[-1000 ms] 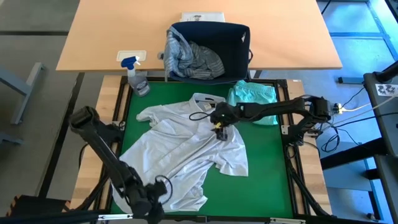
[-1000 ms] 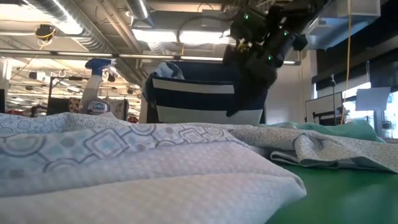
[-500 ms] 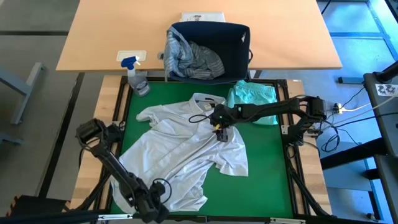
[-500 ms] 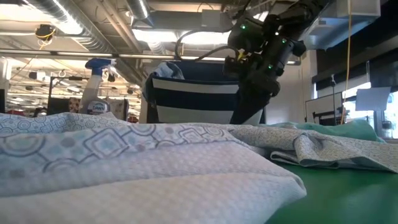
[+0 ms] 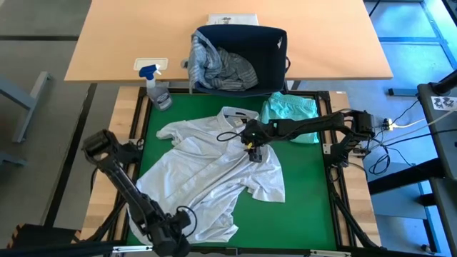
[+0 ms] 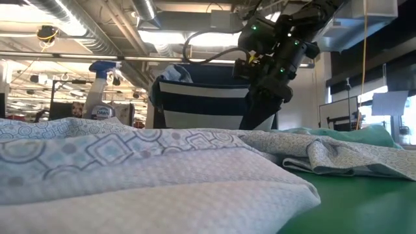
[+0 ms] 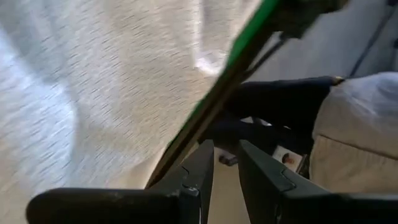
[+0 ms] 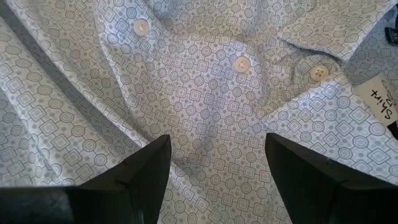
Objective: Fold laundry
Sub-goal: Fold the white polo shirt
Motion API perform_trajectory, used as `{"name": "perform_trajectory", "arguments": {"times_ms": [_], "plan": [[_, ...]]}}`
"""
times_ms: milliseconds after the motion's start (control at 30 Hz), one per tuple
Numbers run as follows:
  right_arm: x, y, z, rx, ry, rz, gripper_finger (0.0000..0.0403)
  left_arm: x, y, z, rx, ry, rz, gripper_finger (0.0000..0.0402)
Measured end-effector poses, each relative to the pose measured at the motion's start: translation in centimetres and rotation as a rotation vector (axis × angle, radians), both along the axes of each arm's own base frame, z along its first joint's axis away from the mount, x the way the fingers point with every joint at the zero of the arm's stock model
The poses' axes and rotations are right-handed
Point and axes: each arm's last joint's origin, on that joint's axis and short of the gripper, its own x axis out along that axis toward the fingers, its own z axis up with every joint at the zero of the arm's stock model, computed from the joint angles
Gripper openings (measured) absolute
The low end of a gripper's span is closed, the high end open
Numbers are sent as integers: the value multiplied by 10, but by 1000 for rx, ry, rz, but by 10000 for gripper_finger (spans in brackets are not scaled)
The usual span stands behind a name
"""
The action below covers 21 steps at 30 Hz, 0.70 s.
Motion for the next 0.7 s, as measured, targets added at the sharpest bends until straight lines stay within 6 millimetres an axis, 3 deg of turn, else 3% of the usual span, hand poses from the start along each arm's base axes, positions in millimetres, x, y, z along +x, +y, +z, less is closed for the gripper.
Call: {"name": "perform_trajectory", "arguments": {"times_ms": [300,500,700], "plan": [[0,0,0,14,3,-18,262,14,7,-10,206,-149,-110,100],[0,0,0,18,4,-24,262,16,5,-27,306,-146,-264,136],[0,0,0,22,5,-30,262,18,2,-46,357,-116,-330,141]]}}
